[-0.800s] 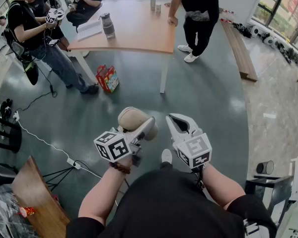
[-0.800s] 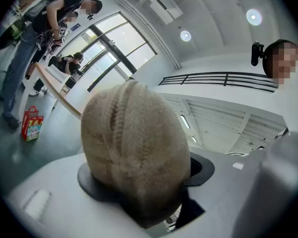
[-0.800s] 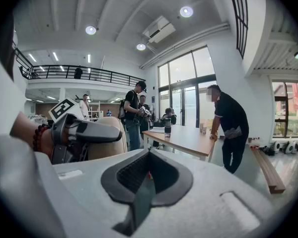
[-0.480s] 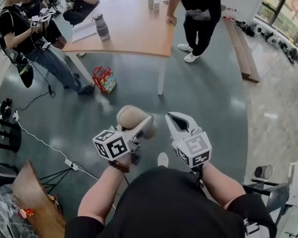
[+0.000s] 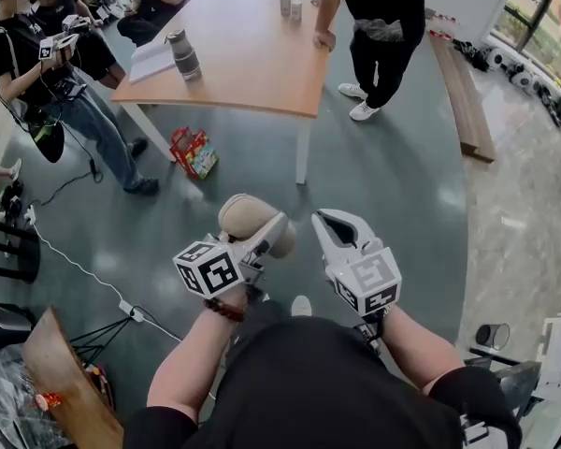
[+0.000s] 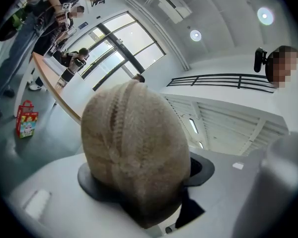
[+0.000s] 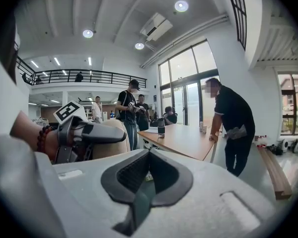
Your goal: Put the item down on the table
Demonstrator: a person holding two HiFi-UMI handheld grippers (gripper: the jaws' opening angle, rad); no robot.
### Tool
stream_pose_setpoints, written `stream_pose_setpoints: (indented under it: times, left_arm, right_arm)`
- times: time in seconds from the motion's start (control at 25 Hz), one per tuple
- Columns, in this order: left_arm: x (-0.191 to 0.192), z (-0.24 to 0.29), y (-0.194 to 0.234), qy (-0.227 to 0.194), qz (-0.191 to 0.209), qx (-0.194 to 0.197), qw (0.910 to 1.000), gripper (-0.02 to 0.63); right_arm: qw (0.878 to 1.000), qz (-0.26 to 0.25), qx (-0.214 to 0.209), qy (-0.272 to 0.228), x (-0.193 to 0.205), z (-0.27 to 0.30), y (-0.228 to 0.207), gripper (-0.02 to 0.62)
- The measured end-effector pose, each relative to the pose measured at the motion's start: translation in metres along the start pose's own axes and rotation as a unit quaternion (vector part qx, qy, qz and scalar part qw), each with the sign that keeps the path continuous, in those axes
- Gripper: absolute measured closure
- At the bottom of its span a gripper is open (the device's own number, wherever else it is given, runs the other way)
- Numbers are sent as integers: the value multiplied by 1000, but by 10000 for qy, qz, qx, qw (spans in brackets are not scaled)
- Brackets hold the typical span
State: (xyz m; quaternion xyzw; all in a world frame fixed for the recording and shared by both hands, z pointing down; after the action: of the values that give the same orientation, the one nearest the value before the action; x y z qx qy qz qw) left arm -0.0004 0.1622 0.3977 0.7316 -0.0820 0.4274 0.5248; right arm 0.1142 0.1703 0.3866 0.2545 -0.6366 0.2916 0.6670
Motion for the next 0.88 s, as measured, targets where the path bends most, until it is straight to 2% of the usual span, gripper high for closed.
stream_pose_setpoints:
  times: [0.4,0.88]
  left_arm:
    - [-24,50,49,-99,-417,6,9991,265]
    - [-92,106,130,-20,-732,148,9972,265]
  right_arm:
    - [9999,-40,-103,-21,-1,58,-30,598]
    - [9995,-60,-313,8,-12,172,-43,490]
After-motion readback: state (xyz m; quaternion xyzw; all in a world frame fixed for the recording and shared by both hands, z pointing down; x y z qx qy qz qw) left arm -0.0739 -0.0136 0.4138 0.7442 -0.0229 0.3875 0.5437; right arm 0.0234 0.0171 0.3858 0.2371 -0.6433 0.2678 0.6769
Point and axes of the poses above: the fingertips, and each gripper's own axes: z forward along the fingers, y to its left, x out of its underside, the point moved 3 cm from there along -z, backward along the fingers, and after that the axes turned 13 degrees about -y, right-handed, at the moved point
